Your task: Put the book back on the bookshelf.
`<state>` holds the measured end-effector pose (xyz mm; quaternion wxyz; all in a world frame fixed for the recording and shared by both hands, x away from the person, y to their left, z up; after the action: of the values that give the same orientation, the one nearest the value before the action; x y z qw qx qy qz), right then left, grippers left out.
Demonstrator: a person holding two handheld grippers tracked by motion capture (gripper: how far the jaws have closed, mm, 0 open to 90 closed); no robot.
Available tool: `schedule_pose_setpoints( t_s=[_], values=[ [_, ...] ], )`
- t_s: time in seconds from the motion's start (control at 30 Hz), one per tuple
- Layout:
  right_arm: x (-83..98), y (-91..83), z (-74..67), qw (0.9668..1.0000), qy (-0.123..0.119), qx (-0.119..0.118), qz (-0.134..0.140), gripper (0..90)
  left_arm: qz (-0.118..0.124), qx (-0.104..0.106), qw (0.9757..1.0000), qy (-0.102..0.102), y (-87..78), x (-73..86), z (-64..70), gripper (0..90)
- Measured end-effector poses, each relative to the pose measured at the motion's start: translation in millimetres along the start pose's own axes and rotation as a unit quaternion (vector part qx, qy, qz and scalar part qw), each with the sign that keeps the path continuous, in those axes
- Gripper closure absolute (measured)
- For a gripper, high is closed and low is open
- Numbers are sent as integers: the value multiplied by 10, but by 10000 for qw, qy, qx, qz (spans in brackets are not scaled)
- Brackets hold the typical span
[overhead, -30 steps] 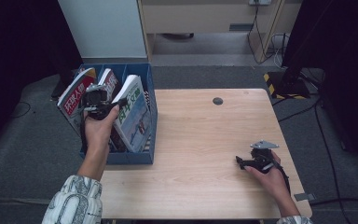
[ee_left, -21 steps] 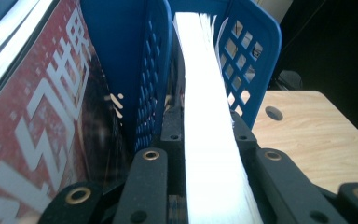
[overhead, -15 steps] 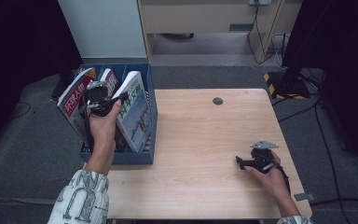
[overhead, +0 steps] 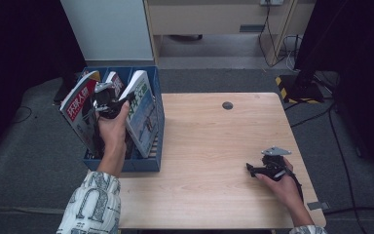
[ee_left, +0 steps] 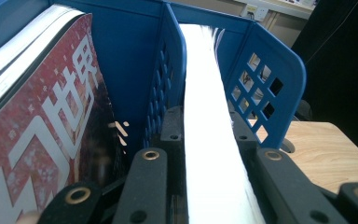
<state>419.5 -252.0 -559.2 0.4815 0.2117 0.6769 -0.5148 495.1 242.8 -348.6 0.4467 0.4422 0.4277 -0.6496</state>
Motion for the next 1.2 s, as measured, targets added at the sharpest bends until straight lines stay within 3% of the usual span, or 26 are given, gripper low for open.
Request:
schedule_pose_setpoints(
  t_s=[0.27, 0.47, 0.6, 0.9, 1.2],
  values=[
    [0, 0, -1, 10000, -6, -4, 0, 112, -98, -65, 9998, 157, 22, 7, 11, 727],
    [0, 0, -1, 10000, -10, -6, 0, 112, -234, -88, 9996, 132, 18, 1, 14, 708],
    [0, -2, -4, 10000, -12, -4, -9, 111, -281, 19, 9996, 71, 8, -9, 8, 660],
    [1, -1, -8, 10000, -3, 8, -6, 108, -280, 203, 9992, 196, -26, 3, 36, 556],
    [0, 1, -11, 10000, 1, 13, -11, 105, -274, 259, 9987, 342, -67, 16, 18, 421]
  ],
)
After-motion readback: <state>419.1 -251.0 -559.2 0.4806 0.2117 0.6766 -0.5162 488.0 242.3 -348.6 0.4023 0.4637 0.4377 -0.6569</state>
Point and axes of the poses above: each handheld gripper's, and its own axes: y roughly forward along the jaws, x roughly out of its underside, z roughly to its right, the point moved 3 cm from there along y, roughly forward along the jaws, and after that the axes turned 14 degrees about z, right-handed, at the moved point
